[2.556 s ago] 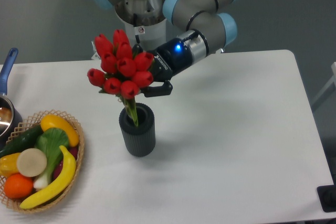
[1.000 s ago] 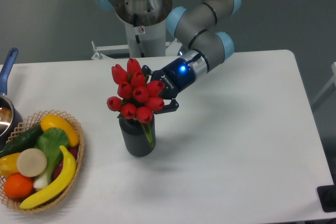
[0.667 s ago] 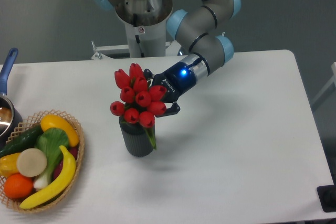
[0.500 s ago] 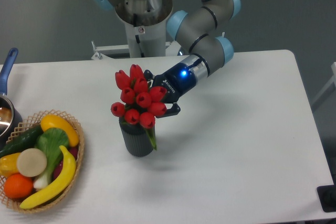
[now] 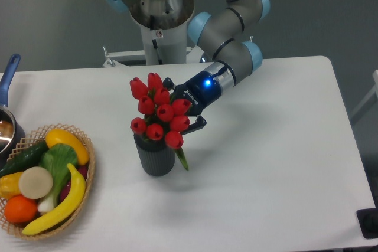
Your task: Insert the flowers into the vase
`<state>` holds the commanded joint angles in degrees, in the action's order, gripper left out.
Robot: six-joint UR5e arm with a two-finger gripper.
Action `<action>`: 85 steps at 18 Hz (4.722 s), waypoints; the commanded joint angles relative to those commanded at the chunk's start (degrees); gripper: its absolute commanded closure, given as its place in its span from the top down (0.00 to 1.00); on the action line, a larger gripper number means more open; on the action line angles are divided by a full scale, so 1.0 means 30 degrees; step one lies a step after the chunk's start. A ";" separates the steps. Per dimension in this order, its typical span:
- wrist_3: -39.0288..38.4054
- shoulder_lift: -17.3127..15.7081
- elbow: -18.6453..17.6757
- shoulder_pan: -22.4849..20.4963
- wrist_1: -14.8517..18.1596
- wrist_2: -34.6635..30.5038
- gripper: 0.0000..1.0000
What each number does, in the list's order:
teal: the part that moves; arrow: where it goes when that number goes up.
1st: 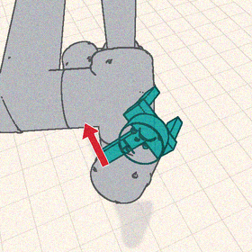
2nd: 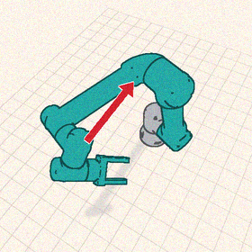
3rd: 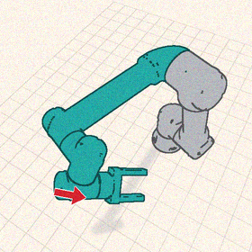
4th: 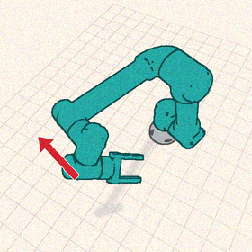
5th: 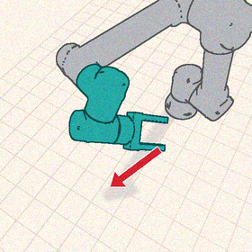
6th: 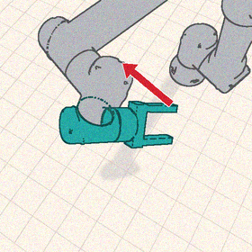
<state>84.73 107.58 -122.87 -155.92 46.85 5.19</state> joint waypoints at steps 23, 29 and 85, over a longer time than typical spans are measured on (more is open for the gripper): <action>-0.0146 -0.2080 0.0176 -0.0615 -0.0176 -0.6796 1.00; -0.0204 -0.2812 0.0146 -0.1024 -0.0088 -0.8112 1.00; 1.4789 -0.3663 0.9405 -1.1689 0.5682 -2.7506 1.00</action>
<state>129.09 96.59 -94.66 -190.99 63.89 -77.33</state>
